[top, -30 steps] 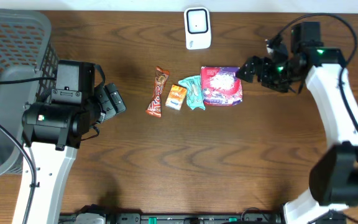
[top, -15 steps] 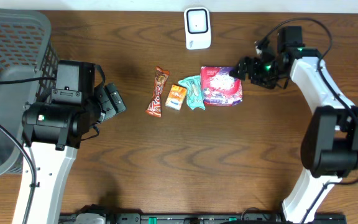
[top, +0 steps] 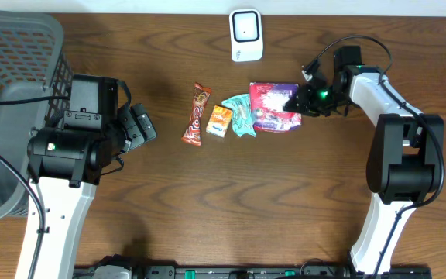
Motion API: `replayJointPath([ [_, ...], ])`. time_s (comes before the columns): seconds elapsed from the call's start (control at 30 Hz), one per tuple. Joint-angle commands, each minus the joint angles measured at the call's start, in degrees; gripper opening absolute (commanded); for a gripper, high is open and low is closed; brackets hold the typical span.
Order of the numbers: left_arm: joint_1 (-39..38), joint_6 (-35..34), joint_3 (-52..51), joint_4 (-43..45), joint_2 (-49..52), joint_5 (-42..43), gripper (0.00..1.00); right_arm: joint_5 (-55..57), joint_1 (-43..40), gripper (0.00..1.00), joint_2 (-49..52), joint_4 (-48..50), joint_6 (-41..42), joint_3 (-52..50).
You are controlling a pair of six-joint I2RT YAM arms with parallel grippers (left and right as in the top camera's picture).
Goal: Scan the item barcode
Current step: 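Grasp the purple liner pack with the right gripper and lift it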
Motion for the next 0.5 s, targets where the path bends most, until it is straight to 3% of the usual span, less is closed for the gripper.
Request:
replayJointPath([
  [0.0,0.24,-0.31,0.59,0.0,-0.37,-0.74,0.98,-1.81,0.57,0.01,-0.37,-0.7,0.02,1.4],
  [0.17,0.24,-0.31,0.59,0.0,-0.37,-0.76,0.98,9.05,1.09,0.01,-2.21,-8.76,0.52,7.17],
  [0.33,0.24,-0.31,0.59,0.0,-0.37,-0.76,0.98,26.82,3.3,0.01,-4.9,-20.35,2.6,16.72],
  [0.47,0.24,-0.31,0.59,0.0,-0.37,-0.76,0.98,47.3,6.88,0.01,-5.64,-28.0,8.66,23.56],
])
